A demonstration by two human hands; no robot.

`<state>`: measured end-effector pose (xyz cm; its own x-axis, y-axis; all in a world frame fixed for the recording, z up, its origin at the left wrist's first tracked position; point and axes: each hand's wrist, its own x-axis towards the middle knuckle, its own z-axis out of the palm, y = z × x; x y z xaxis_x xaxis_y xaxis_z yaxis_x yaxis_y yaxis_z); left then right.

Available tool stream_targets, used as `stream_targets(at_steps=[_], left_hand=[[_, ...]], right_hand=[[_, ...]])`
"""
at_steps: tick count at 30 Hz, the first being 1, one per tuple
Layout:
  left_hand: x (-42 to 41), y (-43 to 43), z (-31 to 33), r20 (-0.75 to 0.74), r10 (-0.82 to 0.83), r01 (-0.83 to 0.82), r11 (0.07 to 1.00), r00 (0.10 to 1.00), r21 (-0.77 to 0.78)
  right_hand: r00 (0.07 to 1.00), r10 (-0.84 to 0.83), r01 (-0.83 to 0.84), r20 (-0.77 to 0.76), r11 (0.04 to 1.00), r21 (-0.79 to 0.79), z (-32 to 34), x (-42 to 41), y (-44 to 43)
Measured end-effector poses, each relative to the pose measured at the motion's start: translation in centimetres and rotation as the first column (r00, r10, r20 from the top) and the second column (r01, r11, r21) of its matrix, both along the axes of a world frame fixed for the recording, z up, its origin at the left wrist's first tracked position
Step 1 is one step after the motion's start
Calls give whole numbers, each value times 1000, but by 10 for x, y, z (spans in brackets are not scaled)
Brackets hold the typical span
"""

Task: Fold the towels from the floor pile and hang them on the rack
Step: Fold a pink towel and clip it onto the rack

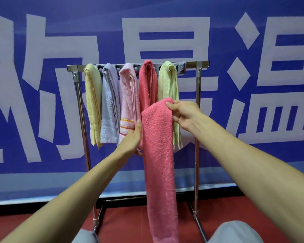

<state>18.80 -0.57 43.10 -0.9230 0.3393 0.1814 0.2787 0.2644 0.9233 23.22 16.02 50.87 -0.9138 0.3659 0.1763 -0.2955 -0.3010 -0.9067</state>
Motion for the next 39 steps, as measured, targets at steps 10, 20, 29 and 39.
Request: stream_targets(at_steps=[10, 20, 29, 39], left_hand=[[5, 20, 1, -70, -204, 215, 935, 977, 281], [0, 30, 2, 144, -452, 395, 867, 880, 303], [5, 44, 18, -92, -276, 290, 894, 957, 341], [11, 69, 66, -330, -374, 372, 925, 867, -72]], right_hand=[[1000, 1, 0, 8, 987, -162, 2, -4, 10], [1000, 5, 0, 27, 984, -176, 0, 9, 38], [995, -81, 88, 58, 988, -130, -11, 18, 63], [929, -365, 282, -68, 575, 768, -27, 34, 80]])
